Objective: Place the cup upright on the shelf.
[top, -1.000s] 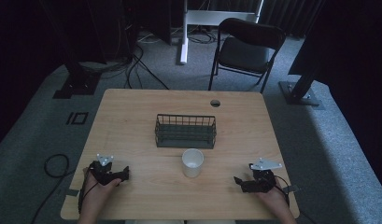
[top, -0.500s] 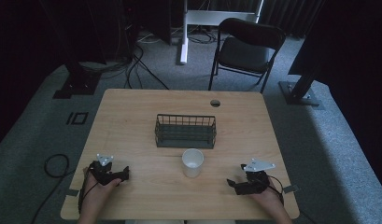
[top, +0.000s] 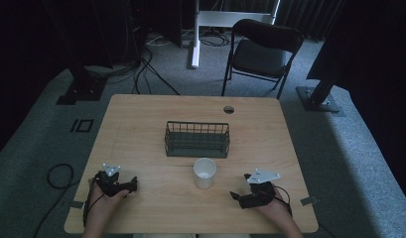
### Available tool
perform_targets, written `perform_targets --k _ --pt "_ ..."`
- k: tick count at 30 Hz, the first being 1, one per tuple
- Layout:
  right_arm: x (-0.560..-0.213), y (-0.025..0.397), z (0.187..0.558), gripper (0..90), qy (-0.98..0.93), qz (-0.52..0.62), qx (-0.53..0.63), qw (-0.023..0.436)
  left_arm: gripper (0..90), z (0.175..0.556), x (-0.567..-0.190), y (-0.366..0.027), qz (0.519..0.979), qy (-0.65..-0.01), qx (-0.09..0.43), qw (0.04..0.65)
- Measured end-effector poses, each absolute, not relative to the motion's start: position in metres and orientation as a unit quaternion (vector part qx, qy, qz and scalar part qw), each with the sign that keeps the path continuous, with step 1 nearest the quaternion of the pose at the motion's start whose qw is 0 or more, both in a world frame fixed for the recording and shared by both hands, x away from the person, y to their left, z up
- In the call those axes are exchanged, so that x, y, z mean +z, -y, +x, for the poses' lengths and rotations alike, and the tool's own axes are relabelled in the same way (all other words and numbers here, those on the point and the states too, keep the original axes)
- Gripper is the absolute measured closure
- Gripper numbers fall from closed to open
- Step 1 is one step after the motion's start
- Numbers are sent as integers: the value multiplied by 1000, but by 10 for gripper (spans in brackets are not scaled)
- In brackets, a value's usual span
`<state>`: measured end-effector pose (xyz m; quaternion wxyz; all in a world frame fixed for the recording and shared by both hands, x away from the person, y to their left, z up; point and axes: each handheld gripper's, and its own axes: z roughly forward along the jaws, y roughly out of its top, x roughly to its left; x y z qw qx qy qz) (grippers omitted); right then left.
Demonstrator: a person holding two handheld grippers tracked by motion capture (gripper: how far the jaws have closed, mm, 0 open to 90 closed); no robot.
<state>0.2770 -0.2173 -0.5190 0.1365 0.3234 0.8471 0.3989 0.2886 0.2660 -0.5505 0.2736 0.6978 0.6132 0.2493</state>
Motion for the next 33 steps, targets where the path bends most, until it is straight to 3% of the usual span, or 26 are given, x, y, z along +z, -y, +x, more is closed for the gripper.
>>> perform_targets --k 33 --pt "-514 151 293 122 -845 282 435 129 11 289 -550 -266 698 -613 249 274"
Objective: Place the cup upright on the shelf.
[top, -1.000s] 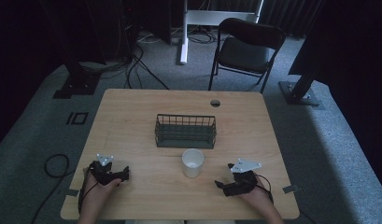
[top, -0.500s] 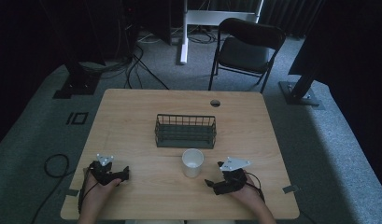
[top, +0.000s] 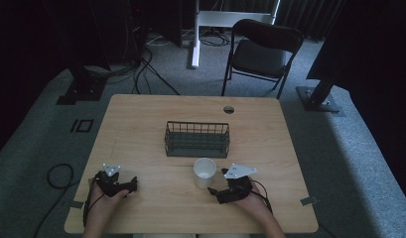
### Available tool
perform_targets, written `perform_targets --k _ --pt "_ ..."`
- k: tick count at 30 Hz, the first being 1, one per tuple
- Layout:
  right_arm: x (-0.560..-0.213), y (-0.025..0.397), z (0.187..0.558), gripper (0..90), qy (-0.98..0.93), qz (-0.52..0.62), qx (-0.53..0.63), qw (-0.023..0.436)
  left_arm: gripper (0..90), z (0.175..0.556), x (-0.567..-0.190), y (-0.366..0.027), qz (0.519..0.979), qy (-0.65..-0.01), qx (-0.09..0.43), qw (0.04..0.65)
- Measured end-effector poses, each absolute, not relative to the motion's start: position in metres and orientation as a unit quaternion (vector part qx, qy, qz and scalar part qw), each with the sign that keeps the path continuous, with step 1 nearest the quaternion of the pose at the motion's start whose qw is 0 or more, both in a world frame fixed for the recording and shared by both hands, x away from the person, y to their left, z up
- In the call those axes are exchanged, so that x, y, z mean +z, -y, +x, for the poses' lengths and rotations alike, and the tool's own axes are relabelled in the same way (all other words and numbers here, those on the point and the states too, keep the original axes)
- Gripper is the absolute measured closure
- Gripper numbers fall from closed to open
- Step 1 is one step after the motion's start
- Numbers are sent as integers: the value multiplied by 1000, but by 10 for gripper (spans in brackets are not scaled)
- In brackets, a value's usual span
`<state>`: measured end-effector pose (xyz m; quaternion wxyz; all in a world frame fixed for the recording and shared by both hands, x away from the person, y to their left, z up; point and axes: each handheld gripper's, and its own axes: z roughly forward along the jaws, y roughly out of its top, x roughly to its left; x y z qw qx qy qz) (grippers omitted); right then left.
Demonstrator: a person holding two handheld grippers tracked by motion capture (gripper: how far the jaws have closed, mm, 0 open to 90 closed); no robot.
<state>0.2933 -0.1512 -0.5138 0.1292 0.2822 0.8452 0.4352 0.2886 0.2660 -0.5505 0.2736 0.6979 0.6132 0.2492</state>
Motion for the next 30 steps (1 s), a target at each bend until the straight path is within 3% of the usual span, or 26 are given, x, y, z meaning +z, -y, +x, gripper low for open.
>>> perform_targets --k 30 --pt "-495 123 317 122 -837 271 453 142 11 289 -550 -266 698 -613 249 274"
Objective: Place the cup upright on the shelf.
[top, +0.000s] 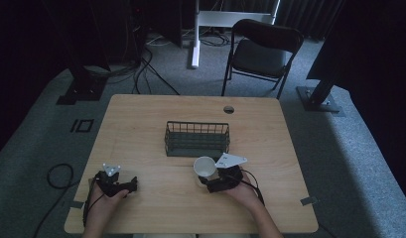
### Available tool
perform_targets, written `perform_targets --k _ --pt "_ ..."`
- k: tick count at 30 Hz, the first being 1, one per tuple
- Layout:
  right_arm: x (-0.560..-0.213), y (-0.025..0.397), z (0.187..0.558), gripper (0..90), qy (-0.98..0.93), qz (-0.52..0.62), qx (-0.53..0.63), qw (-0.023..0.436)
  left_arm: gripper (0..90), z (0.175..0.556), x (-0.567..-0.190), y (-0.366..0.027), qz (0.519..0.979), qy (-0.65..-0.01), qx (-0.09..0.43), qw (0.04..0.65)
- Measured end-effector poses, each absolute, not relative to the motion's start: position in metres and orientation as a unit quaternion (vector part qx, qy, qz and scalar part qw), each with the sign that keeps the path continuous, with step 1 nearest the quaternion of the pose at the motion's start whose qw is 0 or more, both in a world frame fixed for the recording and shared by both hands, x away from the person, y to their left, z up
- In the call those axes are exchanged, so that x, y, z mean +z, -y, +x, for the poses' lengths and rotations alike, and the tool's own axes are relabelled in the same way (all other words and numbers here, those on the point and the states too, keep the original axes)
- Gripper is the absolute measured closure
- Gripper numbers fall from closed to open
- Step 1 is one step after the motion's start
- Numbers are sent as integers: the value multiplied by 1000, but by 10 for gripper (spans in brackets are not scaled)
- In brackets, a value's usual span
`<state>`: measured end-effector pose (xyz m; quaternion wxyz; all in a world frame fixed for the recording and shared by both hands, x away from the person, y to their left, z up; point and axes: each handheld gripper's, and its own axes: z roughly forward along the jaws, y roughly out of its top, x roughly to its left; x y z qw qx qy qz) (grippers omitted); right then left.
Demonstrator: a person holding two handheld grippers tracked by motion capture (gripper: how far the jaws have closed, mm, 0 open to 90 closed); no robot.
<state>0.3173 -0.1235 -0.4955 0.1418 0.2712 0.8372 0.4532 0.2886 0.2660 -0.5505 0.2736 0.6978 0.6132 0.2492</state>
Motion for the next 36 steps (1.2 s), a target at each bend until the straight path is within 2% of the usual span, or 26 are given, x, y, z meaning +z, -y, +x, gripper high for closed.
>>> perform_targets --k 8,11,12,19,36 --pt "-497 114 320 122 -840 267 450 142 12 289 -550 -266 698 -613 249 274" --pt "-498 114 320 146 -840 268 451 142 12 289 -550 -266 698 -613 249 273" --pt "-498 115 319 194 -839 268 451 146 12 289 -550 -266 698 -613 249 274" --pt "-494 113 319 198 -842 267 447 142 12 289 -550 -266 698 -613 249 274" --pt "-453 93 332 198 -832 258 465 161 12 289 -551 -266 696 -614 250 275"
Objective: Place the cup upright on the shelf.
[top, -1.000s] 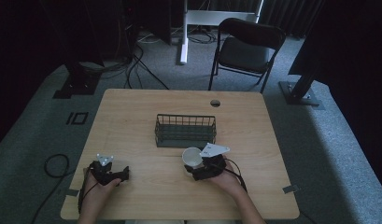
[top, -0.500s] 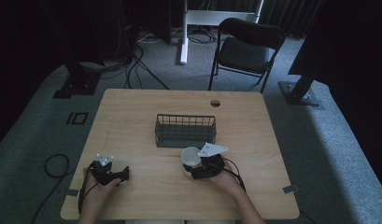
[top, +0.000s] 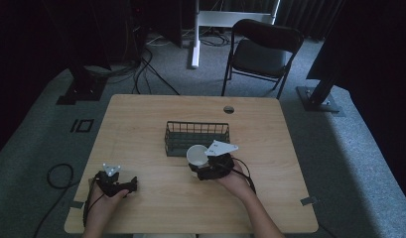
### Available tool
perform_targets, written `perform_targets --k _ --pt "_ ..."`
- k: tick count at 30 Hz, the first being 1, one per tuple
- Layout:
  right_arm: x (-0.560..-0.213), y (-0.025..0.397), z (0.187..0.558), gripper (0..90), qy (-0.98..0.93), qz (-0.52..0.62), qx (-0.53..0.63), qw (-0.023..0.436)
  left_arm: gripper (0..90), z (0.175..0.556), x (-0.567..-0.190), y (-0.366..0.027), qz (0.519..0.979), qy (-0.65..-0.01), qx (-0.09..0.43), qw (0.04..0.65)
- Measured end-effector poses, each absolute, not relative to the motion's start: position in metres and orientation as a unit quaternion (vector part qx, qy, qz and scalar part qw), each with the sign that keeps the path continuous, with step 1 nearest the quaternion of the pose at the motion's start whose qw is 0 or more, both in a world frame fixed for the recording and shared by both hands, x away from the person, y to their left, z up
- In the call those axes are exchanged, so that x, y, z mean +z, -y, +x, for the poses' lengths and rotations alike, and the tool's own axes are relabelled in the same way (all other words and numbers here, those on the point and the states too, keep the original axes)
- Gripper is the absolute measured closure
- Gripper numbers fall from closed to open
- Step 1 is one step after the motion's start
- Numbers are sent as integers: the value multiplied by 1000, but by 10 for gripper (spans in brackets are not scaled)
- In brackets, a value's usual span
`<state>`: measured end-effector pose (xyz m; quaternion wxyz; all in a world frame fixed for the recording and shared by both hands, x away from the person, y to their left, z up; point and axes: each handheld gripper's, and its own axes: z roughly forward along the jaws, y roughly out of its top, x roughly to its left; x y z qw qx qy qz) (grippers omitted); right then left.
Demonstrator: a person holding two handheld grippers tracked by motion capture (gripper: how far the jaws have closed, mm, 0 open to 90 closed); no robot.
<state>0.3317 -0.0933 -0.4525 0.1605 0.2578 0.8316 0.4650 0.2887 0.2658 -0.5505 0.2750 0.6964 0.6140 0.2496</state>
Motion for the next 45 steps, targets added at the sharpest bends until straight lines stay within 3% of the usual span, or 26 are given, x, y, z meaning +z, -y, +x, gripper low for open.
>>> perform_targets --k 11,27,38,45 --pt "-425 88 342 199 -815 258 487 181 12 289 -550 -266 698 -614 248 274" --pt "-391 96 372 200 -786 299 483 245 12 289 -550 -266 697 -613 249 274" --pt "-395 106 399 200 -754 379 457 283 11 289 -550 -266 697 -614 249 274" --pt "-411 105 408 200 -748 414 437 280 12 289 -550 -266 698 -613 249 274"
